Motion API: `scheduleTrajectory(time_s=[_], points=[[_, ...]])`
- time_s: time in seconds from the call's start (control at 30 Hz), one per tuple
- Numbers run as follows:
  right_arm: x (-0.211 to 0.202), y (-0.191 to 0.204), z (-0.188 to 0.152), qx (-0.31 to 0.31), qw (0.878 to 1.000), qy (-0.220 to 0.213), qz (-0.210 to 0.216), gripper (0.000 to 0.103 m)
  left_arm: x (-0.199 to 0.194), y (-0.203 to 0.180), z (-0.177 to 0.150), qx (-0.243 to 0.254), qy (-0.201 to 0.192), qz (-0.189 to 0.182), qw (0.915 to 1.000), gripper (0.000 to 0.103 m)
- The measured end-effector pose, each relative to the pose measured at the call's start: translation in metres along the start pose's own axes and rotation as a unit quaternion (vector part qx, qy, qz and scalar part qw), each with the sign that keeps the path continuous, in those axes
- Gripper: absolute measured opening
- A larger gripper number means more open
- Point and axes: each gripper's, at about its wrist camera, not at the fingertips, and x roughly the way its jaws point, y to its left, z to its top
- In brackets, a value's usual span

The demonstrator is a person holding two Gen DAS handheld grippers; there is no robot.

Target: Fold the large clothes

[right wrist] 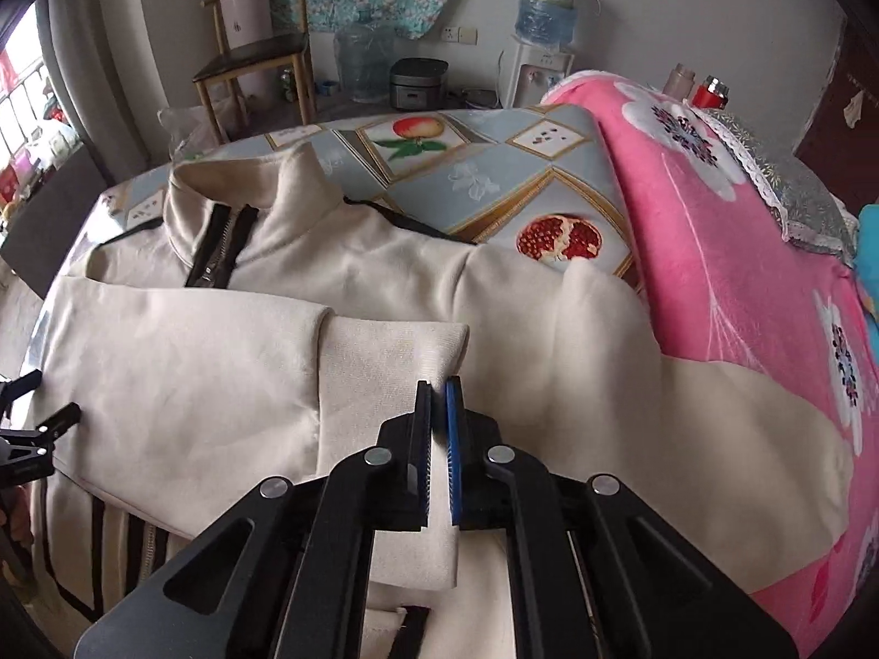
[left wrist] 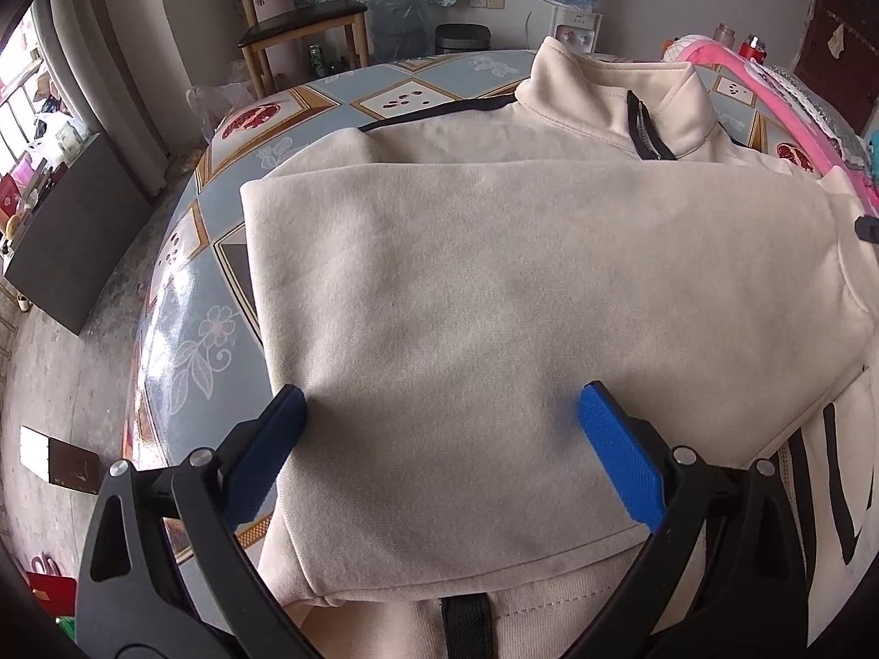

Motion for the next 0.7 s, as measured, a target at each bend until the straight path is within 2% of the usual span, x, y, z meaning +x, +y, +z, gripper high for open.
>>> scheduleTrajectory(time_s=[0.07,0.17,0.27,0.33,0.37,0.4,0.47,0.5,0.57,0.6,0.63,0.67,0.7], points=[[0.015,-0.005,-0.003,0.01,1.0,0.013,0.009,0.005,0.0,0.001,0.0,0.001,0.001,-0.001,1.0,0.097],[0.023,-0.012,-0.002,0.03,0.999,0.004,0.02,0.006,-0.002,0.001,0.001,0.007,0.005,-0.005,1.0,0.097],[0.004,-0.011,-0.001,0.032,0.999,-0.029,0.008,0.009,-0.01,0.002,-0.001,0.011,0.002,-0.001,0.9999,0.097],[-0.012,0.0,-0.002,0.009,0.998,-0.05,0.027,0.013,-0.017,0.001,-0.002,0.013,-0.005,-0.01,0.9998,0.097],[-0.018,0.008,-0.004,-0.007,0.998,-0.055,0.04,0.021,-0.019,-0.001,-0.001,0.016,-0.006,-0.015,0.9997,0.097],[-0.021,0.016,-0.008,-0.024,0.997,-0.054,0.055,0.029,-0.019,-0.003,0.0,0.019,-0.004,-0.017,0.9997,0.097],[-0.016,0.034,-0.019,-0.057,0.995,-0.034,0.075,0.032,-0.015,-0.007,0.002,0.021,0.004,-0.016,0.9997,0.097],[-0.01,0.041,-0.025,-0.071,0.995,-0.019,0.074,0.032,-0.011,-0.009,0.002,0.019,0.011,-0.015,0.9996,0.097],[0.007,0.051,-0.038,-0.099,0.994,0.009,0.044,0.032,-0.003,-0.013,0.002,0.023,0.021,-0.002,0.9995,0.097],[0.013,0.051,-0.044,-0.107,0.994,0.015,0.035,0.033,-0.004,-0.015,0.0,0.029,0.014,0.001,0.9995,0.097],[0.011,0.047,-0.047,-0.101,0.994,0.008,0.04,0.036,-0.004,-0.016,0.0,0.031,0.011,0.001,0.9995,0.097],[0.007,0.039,-0.047,-0.088,0.995,0.007,0.044,0.042,-0.004,-0.015,-0.001,0.029,0.01,-0.001,0.9995,0.097],[0.0,0.028,-0.046,-0.065,0.996,0.007,0.054,0.043,-0.004,-0.013,-0.001,0.029,0.009,-0.004,0.9995,0.097]])
